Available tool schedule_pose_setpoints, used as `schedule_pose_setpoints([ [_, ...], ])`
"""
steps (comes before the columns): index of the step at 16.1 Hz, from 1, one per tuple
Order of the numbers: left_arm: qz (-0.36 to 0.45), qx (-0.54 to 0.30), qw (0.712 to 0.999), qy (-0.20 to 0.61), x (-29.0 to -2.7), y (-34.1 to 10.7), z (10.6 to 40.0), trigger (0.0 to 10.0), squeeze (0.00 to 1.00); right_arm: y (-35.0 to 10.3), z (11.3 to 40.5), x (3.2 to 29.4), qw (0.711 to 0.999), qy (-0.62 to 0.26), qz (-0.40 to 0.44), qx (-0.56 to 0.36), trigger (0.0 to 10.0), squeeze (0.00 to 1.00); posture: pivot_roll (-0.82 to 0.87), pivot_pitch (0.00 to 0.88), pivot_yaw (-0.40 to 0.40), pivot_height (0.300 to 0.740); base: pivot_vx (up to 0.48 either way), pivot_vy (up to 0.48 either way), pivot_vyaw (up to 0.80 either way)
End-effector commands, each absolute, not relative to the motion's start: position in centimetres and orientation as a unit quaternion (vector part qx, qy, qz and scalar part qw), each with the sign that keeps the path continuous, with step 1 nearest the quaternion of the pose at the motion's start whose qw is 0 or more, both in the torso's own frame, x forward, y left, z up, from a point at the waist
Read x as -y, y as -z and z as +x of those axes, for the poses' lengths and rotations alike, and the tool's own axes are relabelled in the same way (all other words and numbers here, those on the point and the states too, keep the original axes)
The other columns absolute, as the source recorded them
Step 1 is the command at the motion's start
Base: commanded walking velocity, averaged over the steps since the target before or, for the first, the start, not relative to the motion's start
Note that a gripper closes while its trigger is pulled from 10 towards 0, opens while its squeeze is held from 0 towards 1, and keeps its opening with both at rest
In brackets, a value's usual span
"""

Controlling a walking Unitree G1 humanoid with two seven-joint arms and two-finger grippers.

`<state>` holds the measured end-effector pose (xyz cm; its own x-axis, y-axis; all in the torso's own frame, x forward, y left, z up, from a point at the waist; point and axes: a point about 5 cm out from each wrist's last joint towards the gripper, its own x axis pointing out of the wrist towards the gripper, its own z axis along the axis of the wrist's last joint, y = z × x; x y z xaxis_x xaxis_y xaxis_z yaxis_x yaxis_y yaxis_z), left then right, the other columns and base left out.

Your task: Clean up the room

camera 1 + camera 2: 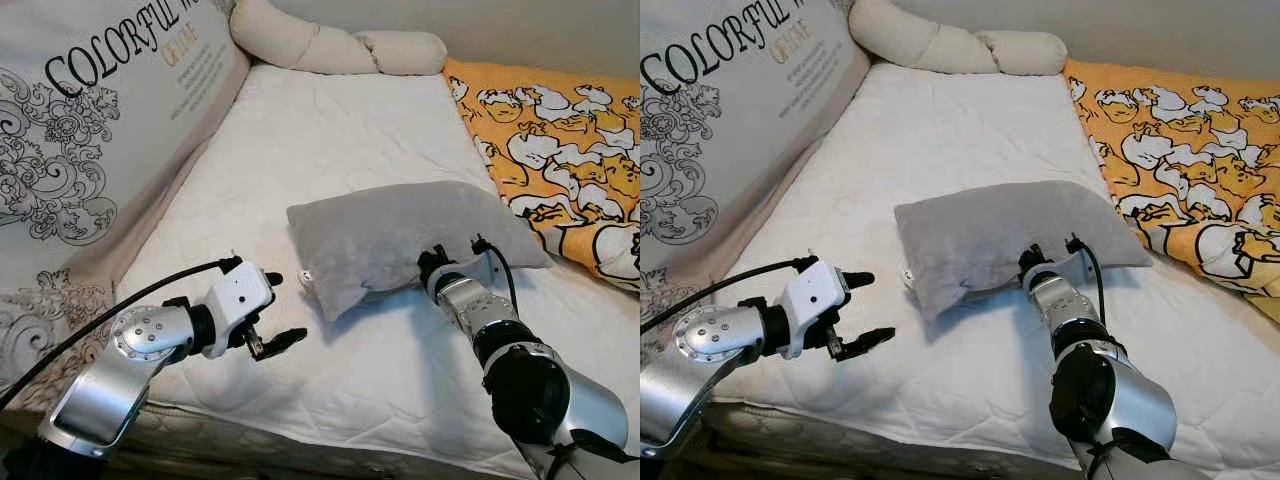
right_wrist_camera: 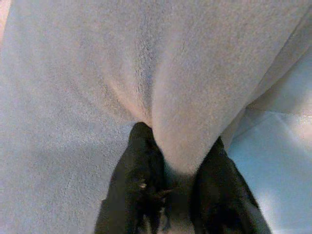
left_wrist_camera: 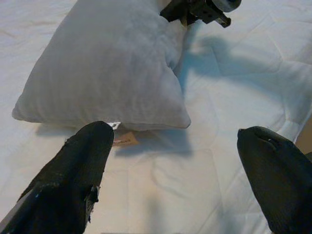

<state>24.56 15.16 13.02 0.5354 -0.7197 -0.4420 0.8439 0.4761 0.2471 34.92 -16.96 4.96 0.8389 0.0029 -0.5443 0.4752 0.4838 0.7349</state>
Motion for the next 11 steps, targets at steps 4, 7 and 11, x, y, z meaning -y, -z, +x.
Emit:
schedule_pose_setpoints([
  [4, 0.226, -0.139, 0.850, 0.455, -15.2, -12.8, 24.7, 10.0, 0.00, -5.4, 35.2, 17.2, 0.827, 0.149, 0.483, -0.246, 0.0, 0.00, 0.07, 0.000, -0.027, 0.740, 0.000, 0.000, 0.00],
  [7, 0.222, -0.134, 0.874, 0.411, -16.1, -13.0, 25.1, 10.0, 0.00, -6.5, 36.0, 17.2, 0.843, 0.132, 0.465, -0.238, 0.0, 0.00, 0.06, 0.000, -0.026, 0.740, 0.000, 0.000, 0.00],
  [11, 0.207, -0.124, 0.919, 0.311, -18.1, -13.2, 25.9, 10.0, 0.00, -9.2, 37.6, 17.2, 0.859, 0.099, 0.459, -0.204, 0.0, 0.00, 0.05, 0.000, -0.027, 0.740, 0.000, 0.000, 0.00],
])
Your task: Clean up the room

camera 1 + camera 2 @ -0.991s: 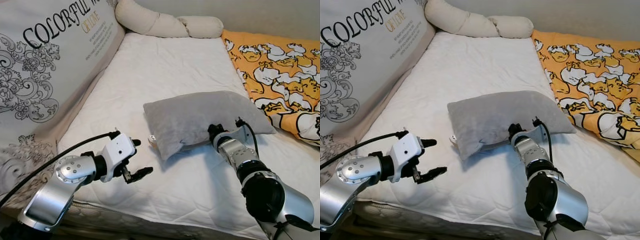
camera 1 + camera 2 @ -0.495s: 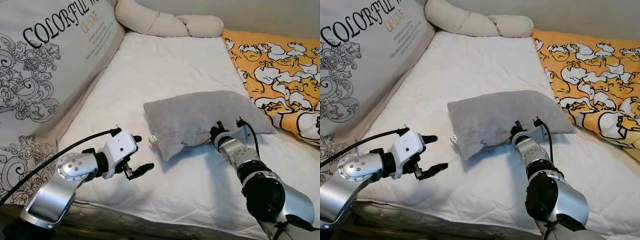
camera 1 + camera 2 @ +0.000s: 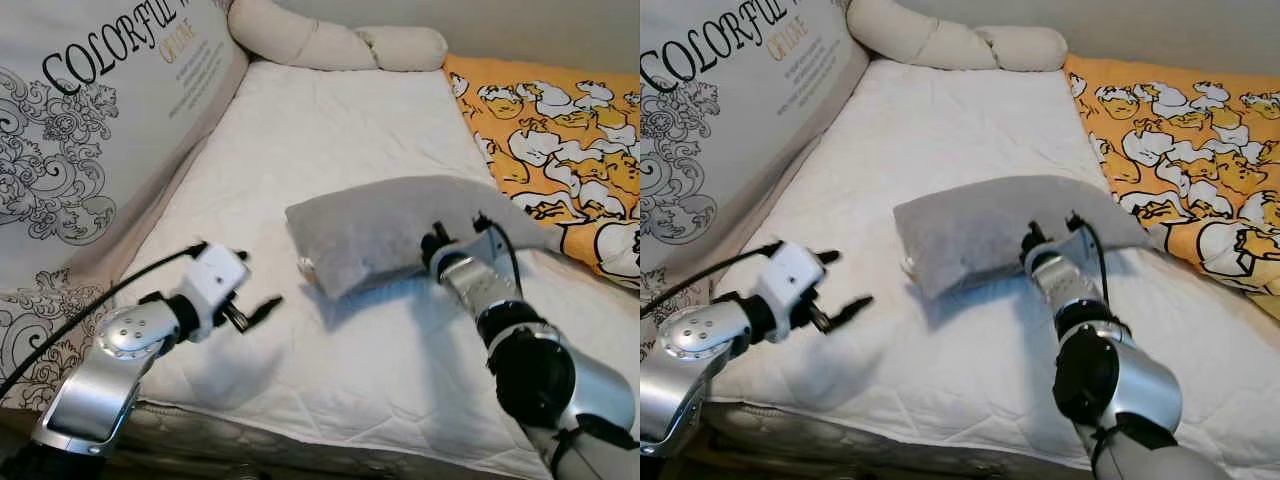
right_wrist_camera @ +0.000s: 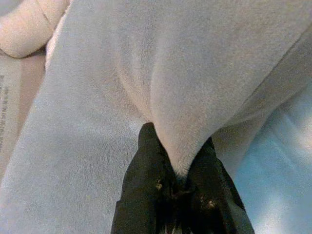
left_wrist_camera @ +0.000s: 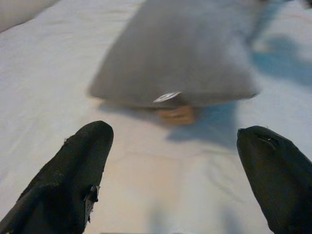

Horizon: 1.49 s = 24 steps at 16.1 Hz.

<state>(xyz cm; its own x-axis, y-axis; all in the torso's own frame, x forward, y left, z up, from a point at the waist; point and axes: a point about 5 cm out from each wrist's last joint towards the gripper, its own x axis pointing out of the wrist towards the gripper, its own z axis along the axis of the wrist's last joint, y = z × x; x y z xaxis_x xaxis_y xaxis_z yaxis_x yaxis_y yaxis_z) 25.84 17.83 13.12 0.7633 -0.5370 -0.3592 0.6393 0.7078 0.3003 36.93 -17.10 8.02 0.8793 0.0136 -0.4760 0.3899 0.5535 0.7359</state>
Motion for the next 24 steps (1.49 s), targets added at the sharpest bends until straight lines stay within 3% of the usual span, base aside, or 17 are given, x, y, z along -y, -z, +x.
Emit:
schedule_pose_setpoints([
  [1, 0.206, -0.122, 0.925, 0.295, -18.4, -13.2, 26.1, 10.0, 0.00, -9.7, 37.9, 17.3, 0.860, 0.095, 0.461, -0.198, 0.0, 0.00, 0.05, 0.000, -0.028, 0.740, 0.000, 0.000, 0.00],
  [5, 0.207, -0.097, 0.957, 0.178, -20.8, -14.3, 27.8, 10.0, 0.00, -13.3, 39.6, 15.2, 0.873, -0.003, 0.456, -0.173, 0.0, 0.00, 0.05, 0.000, -0.031, 0.740, 0.000, 0.000, 0.00],
  [8, 0.195, -0.078, 0.973, 0.095, -23.2, -15.7, 28.8, 10.0, 0.00, -17.3, 40.6, 11.7, 0.885, -0.164, 0.411, -0.145, 0.0, 0.00, 0.05, 0.000, -0.030, 0.740, 0.000, 0.000, 0.00],
  [13, 0.176, -0.076, 0.979, 0.064, -24.4, -16.1, 29.0, 10.0, 0.00, -20.7, 40.4, 11.6, 0.847, -0.300, 0.425, -0.108, 0.0, 0.00, 0.05, 0.000, -0.028, 0.740, 0.000, 0.000, 0.00],
  [17, 0.162, -0.081, 0.983, 0.028, -25.8, -16.1, 29.1, 10.0, 0.00, -22.1, 36.4, 14.1, 0.768, -0.475, 0.425, -0.054, 0.0, 0.00, 0.03, 0.000, -0.004, 0.740, 0.000, 0.000, 0.00],
  [19, 0.158, -0.083, 0.984, 0.016, -26.2, -16.1, 29.4, 10.0, 0.00, -19.2, 35.0, 15.6, 0.768, -0.478, 0.418, -0.087, 0.0, 0.00, 0.02, 0.000, 0.002, 0.740, 0.000, 0.000, 0.00],
  [21, 0.143, -0.082, 0.986, 0.021, -25.9, -16.1, 30.1, 10.0, 0.00, -9.9, 33.2, 17.8, 0.837, -0.367, 0.314, -0.257, 0.0, 0.00, 0.01, 0.000, 0.009, 0.740, 0.000, 0.000, 0.00],
  [24, 0.078, -0.103, 0.988, 0.085, -23.0, -14.8, 31.3, 10.0, 0.00, -3.2, 30.4, 20.2, 0.883, -0.214, 0.158, -0.388, 0.0, 0.00, 0.02, 0.000, 0.001, 0.740, 0.000, 0.000, 0.00],
])
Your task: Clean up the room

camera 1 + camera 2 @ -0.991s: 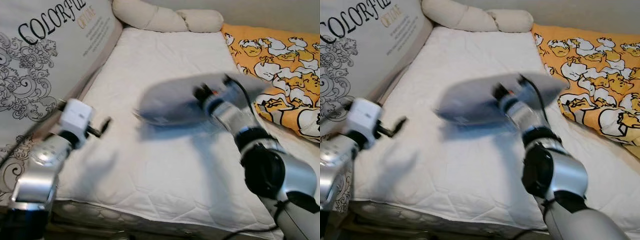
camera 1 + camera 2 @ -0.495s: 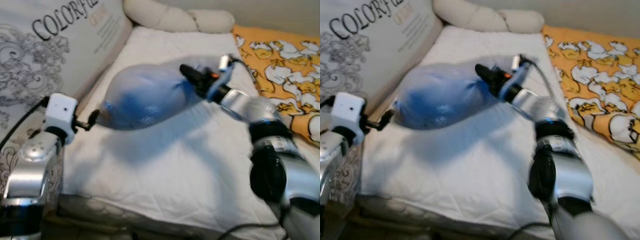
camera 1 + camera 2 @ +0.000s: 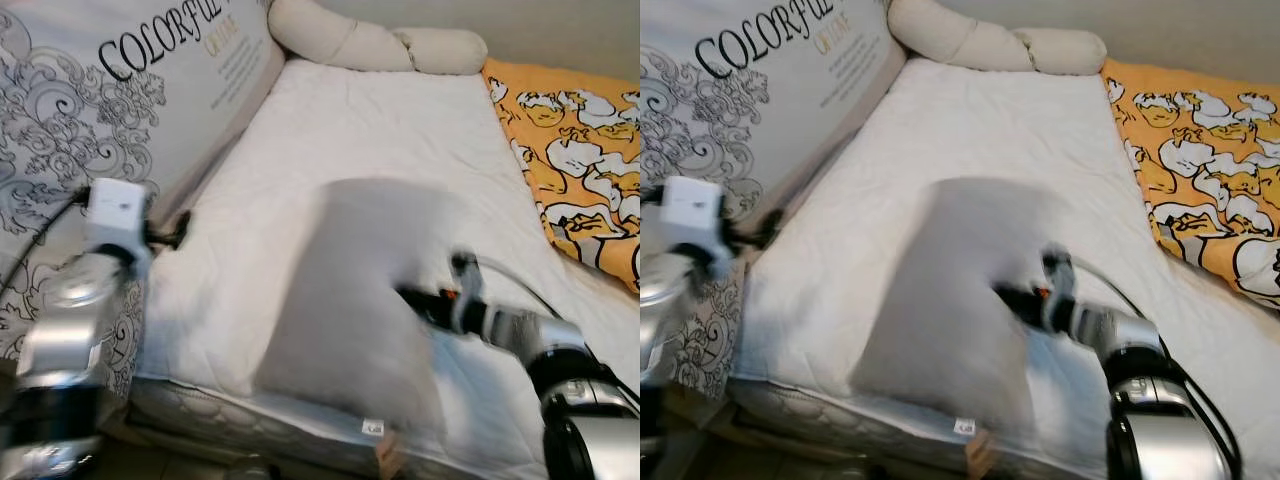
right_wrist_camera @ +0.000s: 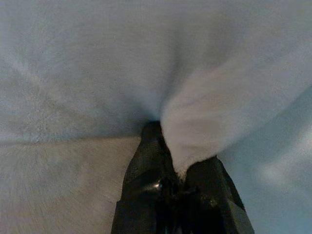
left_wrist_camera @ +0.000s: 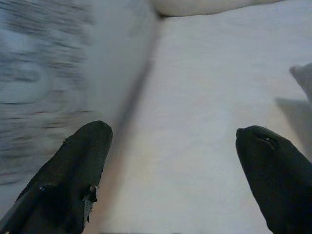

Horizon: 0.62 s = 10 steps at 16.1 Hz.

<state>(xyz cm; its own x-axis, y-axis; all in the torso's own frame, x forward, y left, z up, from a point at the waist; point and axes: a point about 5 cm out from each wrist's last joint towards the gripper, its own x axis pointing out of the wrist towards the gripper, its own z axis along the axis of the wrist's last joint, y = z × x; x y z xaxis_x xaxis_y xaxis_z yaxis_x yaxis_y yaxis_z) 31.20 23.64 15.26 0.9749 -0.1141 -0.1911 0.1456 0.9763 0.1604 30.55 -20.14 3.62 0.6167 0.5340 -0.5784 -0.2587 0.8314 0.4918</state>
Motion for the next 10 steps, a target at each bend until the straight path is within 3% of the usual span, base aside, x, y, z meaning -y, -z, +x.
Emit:
schedule_pose_setpoints([
  [1, 0.060, -0.116, 0.984, 0.123, -21.5, -14.0, 31.7, 10.0, 0.91, -2.5, 30.0, 20.7, 0.887, -0.193, 0.139, -0.396, 0.0, 0.00, 0.02, 0.000, -0.001, 0.740, 0.000, 0.000, 0.00],
  [2, 0.058, -0.124, 0.980, 0.147, -20.6, -13.5, 32.0, 10.0, 1.00, -2.4, 30.1, 20.7, 0.887, -0.193, 0.138, -0.395, 0.0, 0.00, 0.02, 0.000, -0.004, 0.740, 0.000, 0.000, 0.00],
  [6, 0.025, -0.186, 0.953, 0.237, -17.1, -9.9, 33.0, 10.0, 1.00, -2.8, 30.6, 20.6, 0.893, -0.198, 0.141, -0.378, 0.0, 0.00, 0.00, 0.000, -0.005, 0.740, 0.000, 0.000, 0.00],
  [10, -0.084, -0.244, 0.922, 0.288, -14.4, -6.7, 32.9, 10.0, 1.00, -2.7, 30.5, 20.5, 0.892, -0.207, 0.143, -0.377, 0.0, 0.00, -0.02, 0.000, -0.013, 0.740, 0.000, 0.000, 0.00],
])
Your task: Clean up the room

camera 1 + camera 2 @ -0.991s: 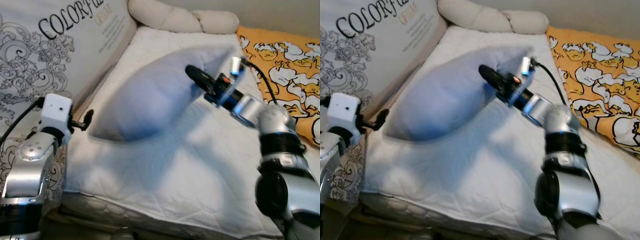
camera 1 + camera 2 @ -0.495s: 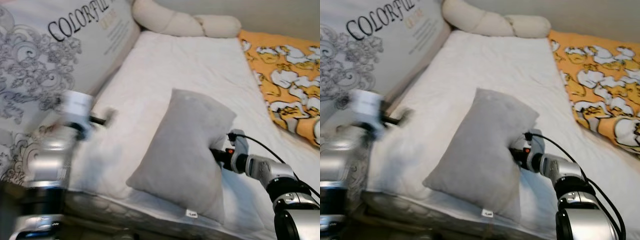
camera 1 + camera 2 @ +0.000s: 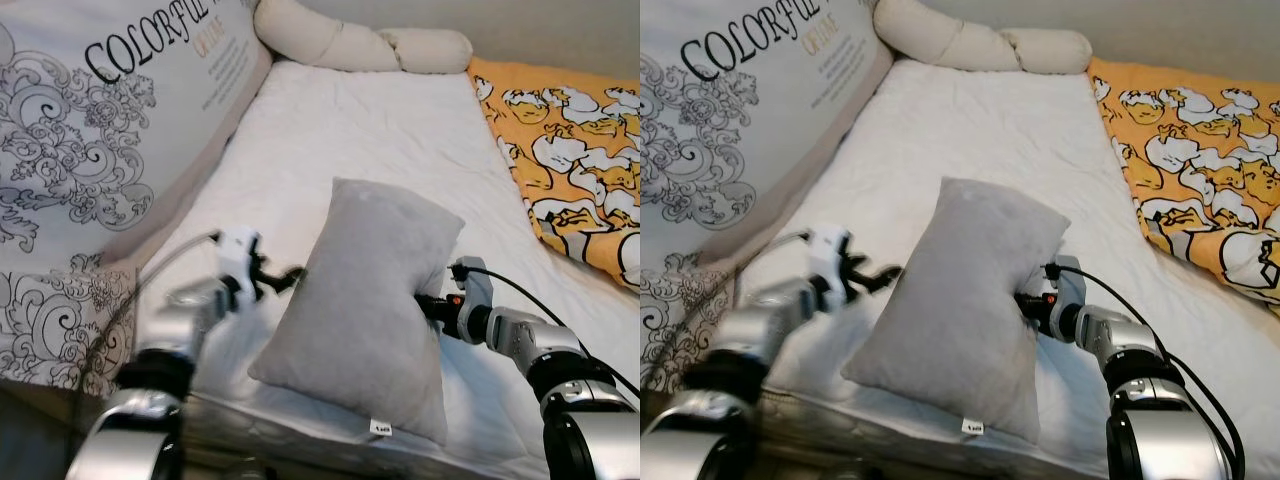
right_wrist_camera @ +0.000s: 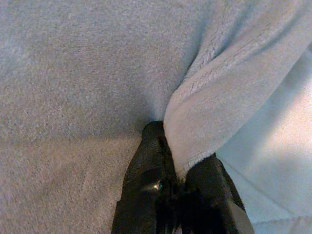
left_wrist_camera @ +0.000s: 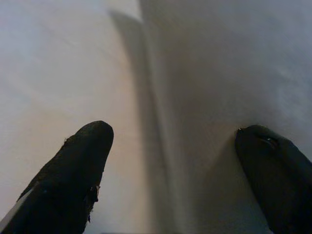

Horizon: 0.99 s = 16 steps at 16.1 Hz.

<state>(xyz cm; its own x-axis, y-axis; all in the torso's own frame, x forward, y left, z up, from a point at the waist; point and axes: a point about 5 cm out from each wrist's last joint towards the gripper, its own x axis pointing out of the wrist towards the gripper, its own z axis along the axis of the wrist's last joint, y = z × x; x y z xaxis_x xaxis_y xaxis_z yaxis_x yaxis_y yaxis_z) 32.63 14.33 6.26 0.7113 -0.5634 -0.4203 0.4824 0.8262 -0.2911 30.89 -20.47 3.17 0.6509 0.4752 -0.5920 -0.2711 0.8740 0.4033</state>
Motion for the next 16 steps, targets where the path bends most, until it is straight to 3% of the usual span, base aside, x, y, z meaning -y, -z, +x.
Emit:
schedule_pose_setpoints([
  [1, -0.103, -0.257, 0.913, 0.298, -13.8, -6.0, 32.7, 10.0, 1.00, -2.7, 30.5, 20.4, 0.891, -0.209, 0.147, -0.376, 0.0, 0.00, -0.03, 0.000, -0.014, 0.740, 0.000, 0.000, 0.00],
  [8, -0.317, -0.227, 0.838, 0.382, -11.2, -6.8, 32.6, 10.0, 1.00, -2.9, 30.7, 19.7, 0.884, -0.230, 0.157, -0.374, 0.0, 0.00, -0.04, 0.000, -0.025, 0.740, 0.000, 0.000, 0.00],
  [10, -0.312, -0.239, 0.827, 0.403, -10.8, -6.6, 32.3, 10.0, 1.00, -2.9, 30.7, 19.6, 0.884, -0.234, 0.156, -0.374, 0.0, 0.00, -0.04, 0.000, -0.029, 0.740, 0.000, 0.000, 0.00],
  [13, -0.220, -0.315, 0.818, 0.428, -9.8, -4.7, 31.2, 10.0, 1.00, -3.3, 31.0, 19.2, 0.882, -0.247, 0.157, -0.368, 0.0, 0.00, -0.04, 0.000, -0.028, 0.740, 0.000, 0.000, 0.00],
  [14, -0.198, -0.328, 0.822, 0.422, -9.8, -4.3, 31.2, 10.0, 0.83, -3.5, 31.2, 19.0, 0.882, -0.251, 0.159, -0.365, 0.0, 0.00, -0.04, 0.000, -0.026, 0.740, 0.000, 0.000, 0.00],
  [16, -0.195, -0.331, 0.821, 0.422, -9.7, -4.4, 31.2, 10.0, 0.00, -3.5, 31.2, 19.0, 0.883, -0.252, 0.160, -0.363, 0.0, 0.00, -0.04, 0.000, -0.026, 0.740, 0.000, 0.000, 0.00],
])
